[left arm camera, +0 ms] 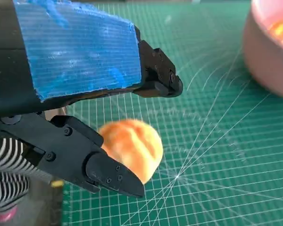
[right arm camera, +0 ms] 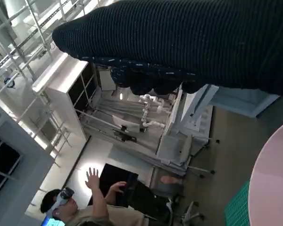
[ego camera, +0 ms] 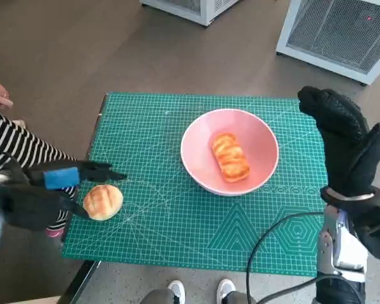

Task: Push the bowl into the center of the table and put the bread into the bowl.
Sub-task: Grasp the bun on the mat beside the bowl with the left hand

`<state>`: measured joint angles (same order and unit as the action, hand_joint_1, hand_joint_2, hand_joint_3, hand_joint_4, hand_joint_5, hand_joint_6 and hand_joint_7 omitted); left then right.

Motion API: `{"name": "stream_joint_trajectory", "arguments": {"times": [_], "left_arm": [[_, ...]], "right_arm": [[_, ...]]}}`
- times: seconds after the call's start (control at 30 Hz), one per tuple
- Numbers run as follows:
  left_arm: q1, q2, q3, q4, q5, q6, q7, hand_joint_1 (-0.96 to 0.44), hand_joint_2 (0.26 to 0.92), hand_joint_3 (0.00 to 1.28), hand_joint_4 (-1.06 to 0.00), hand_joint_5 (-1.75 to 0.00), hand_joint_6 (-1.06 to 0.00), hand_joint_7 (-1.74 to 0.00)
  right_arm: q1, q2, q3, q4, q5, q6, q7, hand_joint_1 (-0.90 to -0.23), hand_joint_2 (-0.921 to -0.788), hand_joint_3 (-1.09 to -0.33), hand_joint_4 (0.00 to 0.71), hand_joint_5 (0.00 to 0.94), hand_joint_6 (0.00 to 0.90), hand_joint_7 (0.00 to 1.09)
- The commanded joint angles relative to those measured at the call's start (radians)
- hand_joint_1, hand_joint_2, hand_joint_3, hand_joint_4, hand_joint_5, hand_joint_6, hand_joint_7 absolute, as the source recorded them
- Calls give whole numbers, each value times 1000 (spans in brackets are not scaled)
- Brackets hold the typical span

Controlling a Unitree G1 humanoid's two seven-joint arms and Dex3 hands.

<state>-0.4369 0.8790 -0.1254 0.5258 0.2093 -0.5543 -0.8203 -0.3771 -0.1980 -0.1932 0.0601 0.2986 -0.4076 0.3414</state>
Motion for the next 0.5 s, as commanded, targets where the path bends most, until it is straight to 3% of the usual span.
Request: {"name": "stream_joint_trajectory", "arguments": {"times": [0.03, 0.23, 0.5], "left_arm": [[-46, -37, -47, 103, 70, -57, 59, -198, 763, 0, -291, -21, -433, -36], [-88, -69, -92, 221, 125, -142, 117, -95, 767, 2, -443, -27, -527, -42], [-131, -89, -141, 323, 168, -201, 162, 54, 850, 27, -753, -70, -752, -89]], "right_arm": [[15, -12, -2, -2, 5, 17, 6, -685, -921, -706, 147, 0, 70, 484], [17, -14, -3, -5, 5, 16, 4, -685, -921, -707, 146, 0, 70, 484], [23, -11, -4, -10, 1, 13, -3, -685, -921, -708, 146, 0, 69, 484]]}}
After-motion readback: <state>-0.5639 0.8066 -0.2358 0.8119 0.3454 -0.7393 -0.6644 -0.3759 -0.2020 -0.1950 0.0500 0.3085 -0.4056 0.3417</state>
